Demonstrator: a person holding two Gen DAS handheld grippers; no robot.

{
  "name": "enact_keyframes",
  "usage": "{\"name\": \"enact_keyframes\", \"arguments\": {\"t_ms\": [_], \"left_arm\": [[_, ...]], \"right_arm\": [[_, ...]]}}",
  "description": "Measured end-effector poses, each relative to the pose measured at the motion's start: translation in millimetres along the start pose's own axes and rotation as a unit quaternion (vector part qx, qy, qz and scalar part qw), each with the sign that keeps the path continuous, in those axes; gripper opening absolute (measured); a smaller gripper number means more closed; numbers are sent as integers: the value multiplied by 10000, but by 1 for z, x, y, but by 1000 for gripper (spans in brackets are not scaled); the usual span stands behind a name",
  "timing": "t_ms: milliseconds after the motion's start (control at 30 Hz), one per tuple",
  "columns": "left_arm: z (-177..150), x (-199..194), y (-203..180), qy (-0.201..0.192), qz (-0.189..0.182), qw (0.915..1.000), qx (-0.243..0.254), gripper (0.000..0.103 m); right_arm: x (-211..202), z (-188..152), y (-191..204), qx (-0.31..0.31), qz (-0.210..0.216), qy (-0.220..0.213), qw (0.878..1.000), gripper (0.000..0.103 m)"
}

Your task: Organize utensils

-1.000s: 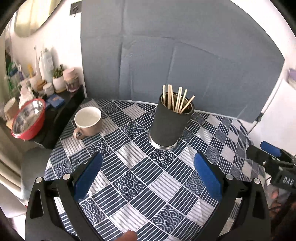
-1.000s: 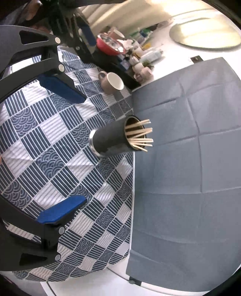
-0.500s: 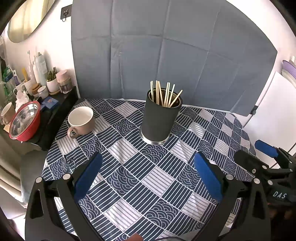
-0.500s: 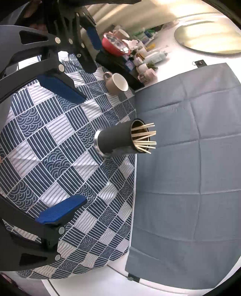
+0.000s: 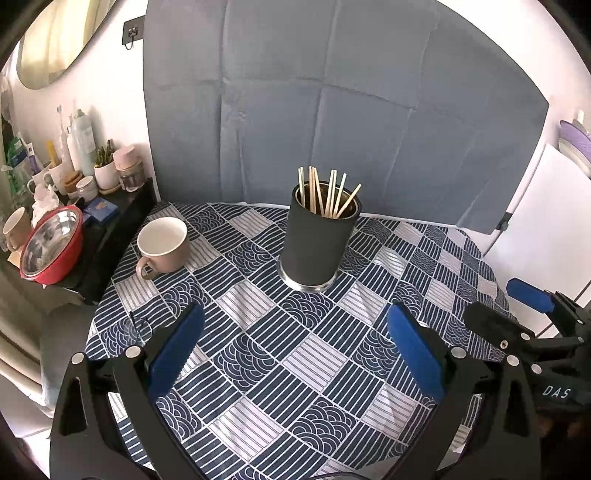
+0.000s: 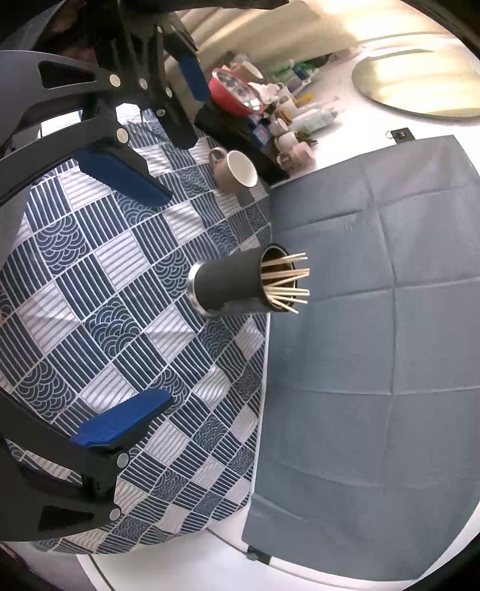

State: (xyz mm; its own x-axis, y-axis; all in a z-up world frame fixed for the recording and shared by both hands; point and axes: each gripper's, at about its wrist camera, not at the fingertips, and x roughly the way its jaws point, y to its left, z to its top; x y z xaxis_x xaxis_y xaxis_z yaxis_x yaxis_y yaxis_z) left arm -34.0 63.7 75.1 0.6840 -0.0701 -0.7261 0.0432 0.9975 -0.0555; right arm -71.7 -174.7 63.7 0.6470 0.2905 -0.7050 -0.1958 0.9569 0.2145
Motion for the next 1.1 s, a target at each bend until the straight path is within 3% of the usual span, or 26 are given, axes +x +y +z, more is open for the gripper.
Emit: {"name": "enact_keyframes", "arguments": {"t_ms": [1100], "left_arm": [[-3,-1,0,1,-44,9999,-93,97]], "right_arm": [[-2,1,-2,-43,95,30,9999,95]]}}
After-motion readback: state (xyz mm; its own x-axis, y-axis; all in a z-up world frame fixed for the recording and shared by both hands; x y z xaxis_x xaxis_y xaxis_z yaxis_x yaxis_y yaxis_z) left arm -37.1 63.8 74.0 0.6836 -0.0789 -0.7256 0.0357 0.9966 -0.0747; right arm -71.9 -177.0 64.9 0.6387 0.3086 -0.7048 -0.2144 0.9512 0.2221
